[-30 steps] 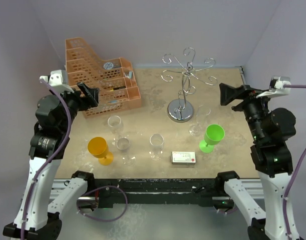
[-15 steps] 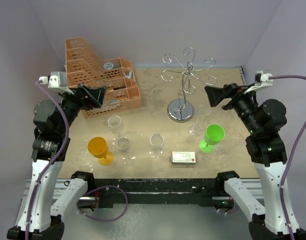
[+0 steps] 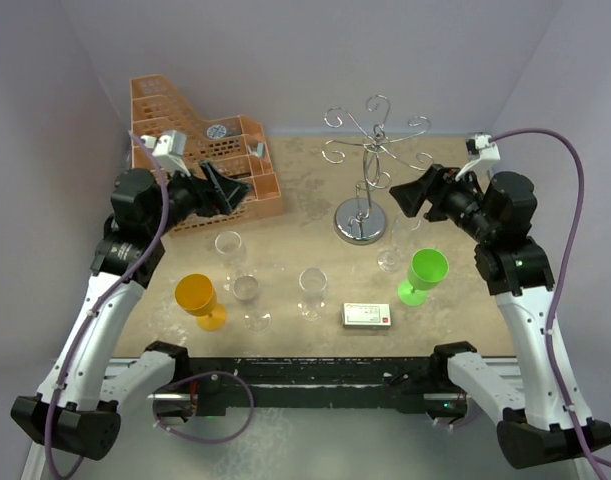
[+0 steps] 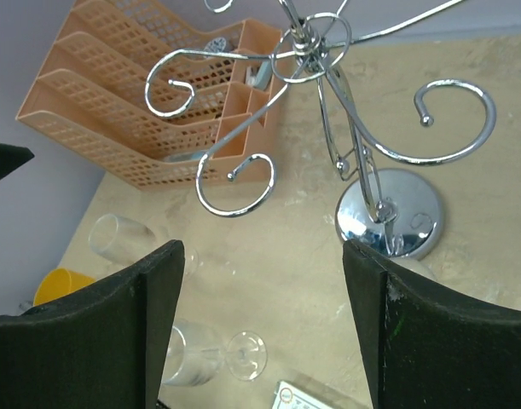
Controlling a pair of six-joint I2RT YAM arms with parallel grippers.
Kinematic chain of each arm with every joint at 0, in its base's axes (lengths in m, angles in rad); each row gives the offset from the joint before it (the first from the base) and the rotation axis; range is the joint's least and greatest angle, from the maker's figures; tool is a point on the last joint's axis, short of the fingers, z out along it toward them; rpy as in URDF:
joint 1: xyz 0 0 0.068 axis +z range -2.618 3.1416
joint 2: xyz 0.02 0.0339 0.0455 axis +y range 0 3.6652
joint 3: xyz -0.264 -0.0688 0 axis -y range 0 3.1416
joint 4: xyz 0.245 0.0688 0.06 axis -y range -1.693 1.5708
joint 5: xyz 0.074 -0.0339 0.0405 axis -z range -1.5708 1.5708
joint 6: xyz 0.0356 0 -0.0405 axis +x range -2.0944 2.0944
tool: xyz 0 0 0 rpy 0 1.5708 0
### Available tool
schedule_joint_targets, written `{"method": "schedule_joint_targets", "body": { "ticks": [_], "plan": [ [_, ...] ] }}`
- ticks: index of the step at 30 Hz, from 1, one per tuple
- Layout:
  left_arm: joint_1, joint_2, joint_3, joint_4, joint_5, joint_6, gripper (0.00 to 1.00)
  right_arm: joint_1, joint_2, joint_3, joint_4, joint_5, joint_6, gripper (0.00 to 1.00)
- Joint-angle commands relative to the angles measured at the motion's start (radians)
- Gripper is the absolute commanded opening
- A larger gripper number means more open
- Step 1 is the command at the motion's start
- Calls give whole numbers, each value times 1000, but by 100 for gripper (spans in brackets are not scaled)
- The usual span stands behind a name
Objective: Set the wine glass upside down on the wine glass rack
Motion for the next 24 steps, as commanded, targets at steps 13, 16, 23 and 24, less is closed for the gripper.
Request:
{"method": "schedule_joint_targets", "body": {
  "ticks": [13, 16, 23, 24],
  "plan": [
    [-418, 199, 51, 41, -323, -120, 64, 7, 27, -101, -2, 359, 18, 66],
    [-424, 205, 31, 99, -309, -142, 64, 7, 60, -104, -48, 457, 14, 63],
    [-428, 213, 11, 137, -316, -163, 64, 7, 143, -99, -156, 450, -38, 47],
    [-428, 211, 9, 137, -315, -164, 64, 8, 152, -95, -173, 439, -47, 45]
  ]
}}
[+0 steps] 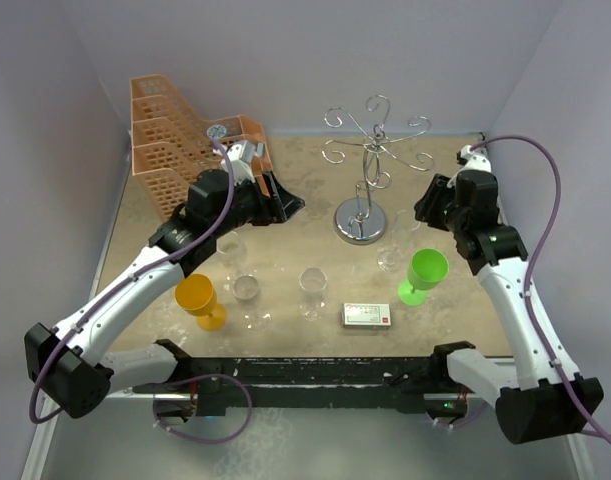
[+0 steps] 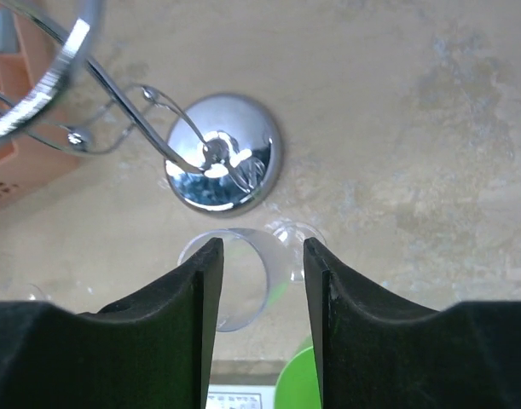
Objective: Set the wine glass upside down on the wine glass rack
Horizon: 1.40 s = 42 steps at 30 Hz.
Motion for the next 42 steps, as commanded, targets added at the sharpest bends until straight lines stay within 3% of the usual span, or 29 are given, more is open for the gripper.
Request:
{"method": "schedule_joint_targets", "body": {
  "ticks": [1, 14, 22, 25, 36, 42],
  "plan": [
    [-6, -12, 5, 75, -16, -21, 64, 4, 33, 7, -86, 8, -49, 43],
    [-6, -34, -2, 59, -35, -7, 65, 78, 98, -4, -93, 84, -10, 31],
    [-6, -68, -10, 47, -59, -6, 66, 163, 115, 14, -110, 159, 37, 10],
    [-6, -76, -18, 52, -61, -14, 66, 166, 91, 20, -106, 163, 44, 7],
    [-6, -133, -42, 34, -112, -54, 66, 169, -37, 27, -66, -51, 64, 6],
    [-6, -175, -63, 28, -178, -99, 66, 169, -138, -10, 75, -219, 103, 7]
  ]
}}
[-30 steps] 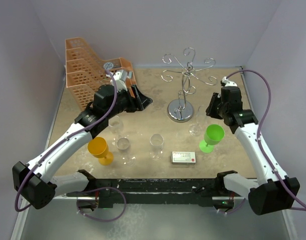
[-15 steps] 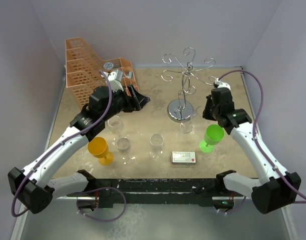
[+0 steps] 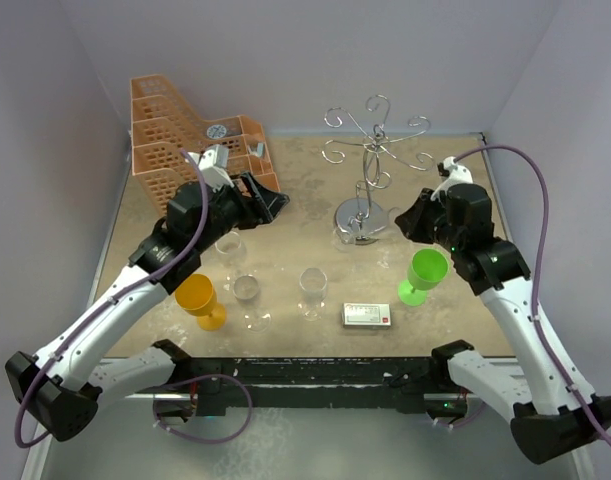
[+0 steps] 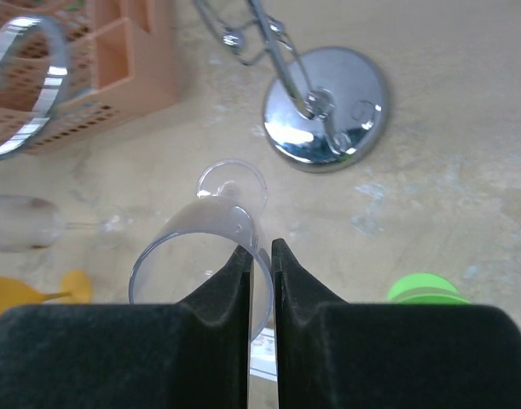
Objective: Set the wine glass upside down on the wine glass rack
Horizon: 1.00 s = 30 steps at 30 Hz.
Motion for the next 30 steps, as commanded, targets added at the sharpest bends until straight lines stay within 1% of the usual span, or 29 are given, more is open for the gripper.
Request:
{"method": "schedule_joint_targets", "body": {
  "ticks": [1, 3, 7, 12, 14, 16, 18, 20, 22, 25, 30],
  "plan": [
    [-6, -54, -11, 35, -58, -28, 66, 5, -94, -8, 212, -207, 43, 7],
    [-6, -80, -5, 35, -69, 9, 66, 5, -137, -38, 302, -259, 49, 7],
    [-6, -135, 12, 10, -154, 35, 66, 5, -177, -60, 414, -307, 58, 8],
    [-6, -170, -14, 68, -124, -18, 66, 5, -214, -100, 592, -438, 101, 11],
    [-6, -181, 3, 29, -135, 7, 66, 5, -209, -99, 642, -470, 120, 12],
    [-6, -194, 45, -47, -201, 21, 66, 6, -191, -85, 675, -478, 129, 12],
    [-6, -215, 70, -76, -242, 18, 66, 9, -170, -77, 719, -487, 139, 12],
    [-6, -243, 66, -54, -258, -22, 66, 16, -147, -75, 782, -494, 157, 13],
    [-6, -273, 42, 0, -273, -97, 66, 25, -115, -63, 838, -496, 165, 14],
    [-6, -290, 44, 60, -272, -200, 67, 51, -59, -24, 878, -480, 161, 14],
    [-6, -260, 160, -8, -305, -285, 67, 118, 36, 33, 950, -378, 148, 14]
  ]
}}
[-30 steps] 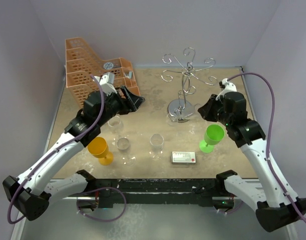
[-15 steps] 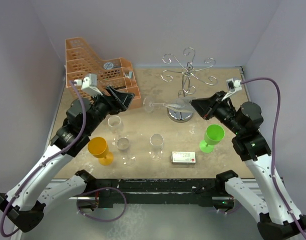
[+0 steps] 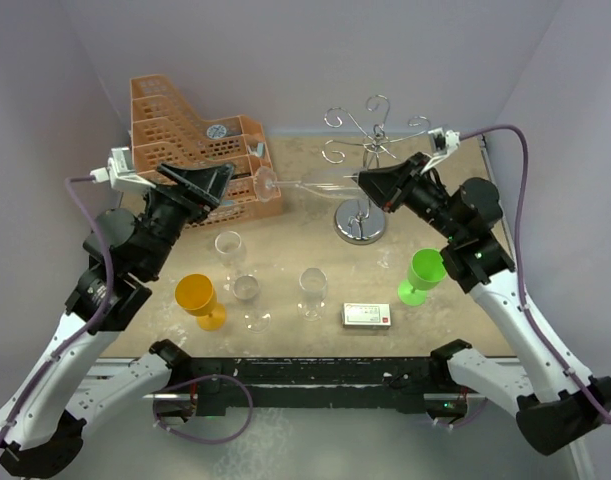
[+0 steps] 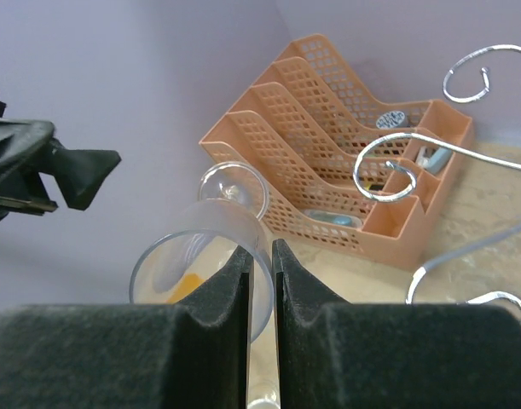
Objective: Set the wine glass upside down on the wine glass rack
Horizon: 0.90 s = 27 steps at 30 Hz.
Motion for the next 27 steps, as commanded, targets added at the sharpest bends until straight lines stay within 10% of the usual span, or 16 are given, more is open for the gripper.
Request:
{"method": "schedule_joint_targets", "body": {
  "ticks": [1, 27],
  "plan": [
    [-5, 21, 100, 12, -50, -133, 68, 62, 60, 102, 184, 99, 0, 14],
    [-6, 171, 55, 314, -105, -311, 65, 280, 292, 272, 399, 282, 114, 17]
  ]
}}
